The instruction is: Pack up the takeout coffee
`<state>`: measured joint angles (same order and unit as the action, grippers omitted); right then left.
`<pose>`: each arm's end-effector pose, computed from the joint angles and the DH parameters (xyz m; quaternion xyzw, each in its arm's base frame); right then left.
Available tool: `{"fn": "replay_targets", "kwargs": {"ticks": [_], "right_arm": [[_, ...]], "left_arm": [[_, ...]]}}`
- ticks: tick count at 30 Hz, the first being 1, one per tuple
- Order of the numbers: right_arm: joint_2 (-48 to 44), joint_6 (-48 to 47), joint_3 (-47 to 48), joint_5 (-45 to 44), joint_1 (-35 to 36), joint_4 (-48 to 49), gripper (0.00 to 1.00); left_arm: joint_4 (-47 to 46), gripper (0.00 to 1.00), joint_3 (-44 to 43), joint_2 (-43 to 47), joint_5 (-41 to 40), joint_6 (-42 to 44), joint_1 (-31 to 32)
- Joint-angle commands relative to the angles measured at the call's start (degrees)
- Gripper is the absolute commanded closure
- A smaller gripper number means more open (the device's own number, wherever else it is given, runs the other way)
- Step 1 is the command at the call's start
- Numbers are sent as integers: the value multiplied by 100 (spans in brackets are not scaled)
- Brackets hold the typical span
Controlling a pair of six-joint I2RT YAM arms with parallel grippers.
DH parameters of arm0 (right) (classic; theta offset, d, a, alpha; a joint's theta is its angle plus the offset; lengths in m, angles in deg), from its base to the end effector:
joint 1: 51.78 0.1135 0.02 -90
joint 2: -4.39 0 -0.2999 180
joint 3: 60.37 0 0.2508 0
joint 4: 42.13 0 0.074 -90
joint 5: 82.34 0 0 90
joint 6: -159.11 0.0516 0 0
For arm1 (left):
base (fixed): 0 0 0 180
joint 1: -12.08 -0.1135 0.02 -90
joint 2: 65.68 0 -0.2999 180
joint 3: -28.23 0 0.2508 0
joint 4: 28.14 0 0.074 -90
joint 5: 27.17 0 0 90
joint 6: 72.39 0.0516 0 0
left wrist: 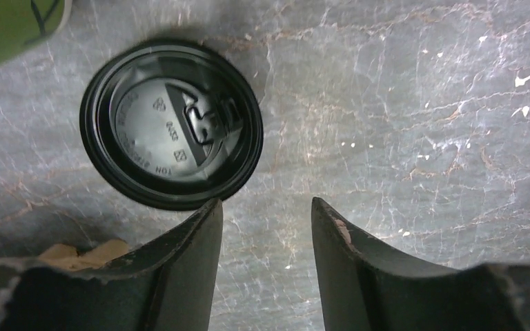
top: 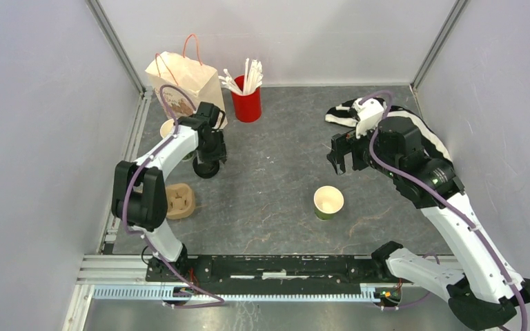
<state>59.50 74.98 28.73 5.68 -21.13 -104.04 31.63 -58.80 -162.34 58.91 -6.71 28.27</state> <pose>0.1449 0.0838 0.4409 -0.1751 0.8386 0.1475 0.4942 0.3335 -0.0931 0.2520 -0.0758 0.9804 -0.0303 0.1793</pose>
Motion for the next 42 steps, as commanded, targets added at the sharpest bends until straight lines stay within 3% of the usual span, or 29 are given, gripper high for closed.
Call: {"fn": "replay_targets", "kwargs": {"ticks": [1,13,33,42], "right_arm": [[154,-211,42,-124,19,260,2],[376,-345,85,-162,18,341,2],[299,-237,60,-136,10,347,2],[294,-207,68,-109,11,358,2]], "left_arm": [[-64,45,-542,-292,139,551,-78],[29,63,-1072,-1037,259,629,-225],[-176,65,-639,-909,63,626,-249],[-207,73,-548,-887,69,644,-256]]}}
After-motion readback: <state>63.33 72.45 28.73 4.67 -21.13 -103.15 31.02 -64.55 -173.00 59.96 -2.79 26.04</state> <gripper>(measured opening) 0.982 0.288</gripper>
